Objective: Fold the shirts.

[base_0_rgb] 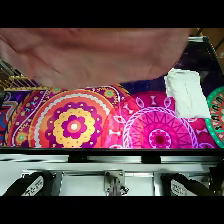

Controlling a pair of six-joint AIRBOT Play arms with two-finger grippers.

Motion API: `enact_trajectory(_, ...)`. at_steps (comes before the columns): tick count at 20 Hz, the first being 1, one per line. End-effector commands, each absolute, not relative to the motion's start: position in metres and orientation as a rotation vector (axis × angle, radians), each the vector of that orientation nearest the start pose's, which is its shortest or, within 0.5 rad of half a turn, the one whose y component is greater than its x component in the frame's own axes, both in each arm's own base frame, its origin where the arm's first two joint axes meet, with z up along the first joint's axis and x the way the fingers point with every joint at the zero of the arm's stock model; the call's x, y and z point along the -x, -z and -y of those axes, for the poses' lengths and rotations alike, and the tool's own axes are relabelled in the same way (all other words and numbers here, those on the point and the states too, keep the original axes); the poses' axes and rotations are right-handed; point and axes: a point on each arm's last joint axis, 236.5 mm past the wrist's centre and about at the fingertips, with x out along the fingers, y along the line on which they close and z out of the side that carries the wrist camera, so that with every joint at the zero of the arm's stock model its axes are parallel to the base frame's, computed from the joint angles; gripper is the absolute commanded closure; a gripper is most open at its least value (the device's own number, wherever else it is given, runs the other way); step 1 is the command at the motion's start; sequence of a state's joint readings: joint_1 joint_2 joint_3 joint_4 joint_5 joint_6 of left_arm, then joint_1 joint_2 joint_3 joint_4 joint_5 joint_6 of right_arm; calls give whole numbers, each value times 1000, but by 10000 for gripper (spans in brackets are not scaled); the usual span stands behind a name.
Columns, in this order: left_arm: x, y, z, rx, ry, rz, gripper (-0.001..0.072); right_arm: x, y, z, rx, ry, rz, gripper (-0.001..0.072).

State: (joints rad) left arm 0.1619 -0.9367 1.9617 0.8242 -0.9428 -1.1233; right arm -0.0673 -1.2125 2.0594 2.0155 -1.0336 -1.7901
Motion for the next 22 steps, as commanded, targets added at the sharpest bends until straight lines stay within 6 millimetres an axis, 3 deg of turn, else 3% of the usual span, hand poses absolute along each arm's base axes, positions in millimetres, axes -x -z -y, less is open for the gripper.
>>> enact_trajectory(1,-159,-666,95,-90,398,596,682,-280,-610,-47,11,-221,356,662)
enact_trajectory(4,-134,-660,99,-86,399,603,682,-223,-624,-44,60,-184,406,662)
enact_trajectory(6,-135,-650,99,-76,398,580,682,-211,-615,-46,69,-184,368,662)
enact_trajectory(10,-161,-632,89,-84,358,508,682,-227,-557,-43,96,-175,114,662)
enact_trajectory(13,-197,-606,72,-117,286,405,682,-252,-514,-33,105,-147,-66,662)
enact_trajectory(14,-214,-585,74,-117,304,324,682,-265,-498,-32,77,-152,-133,662)
enact_trajectory(16,-258,-516,79,-109,364,60,682,-298,-451,-35,12,-174,-310,662)
enact_trajectory(18,-305,-436,73,-38,388,-215,682,-336,-373,-33,-38,-178,-566,661)
enact_trajectory(20,-351,-359,59,22,366,-412,682,-369,-283,-29,-69,-176,-828,662)
enact_trajectory(22,-393,-283,49,96,349,-569,682,-408,-210,-26,-102,-170,-967,662)
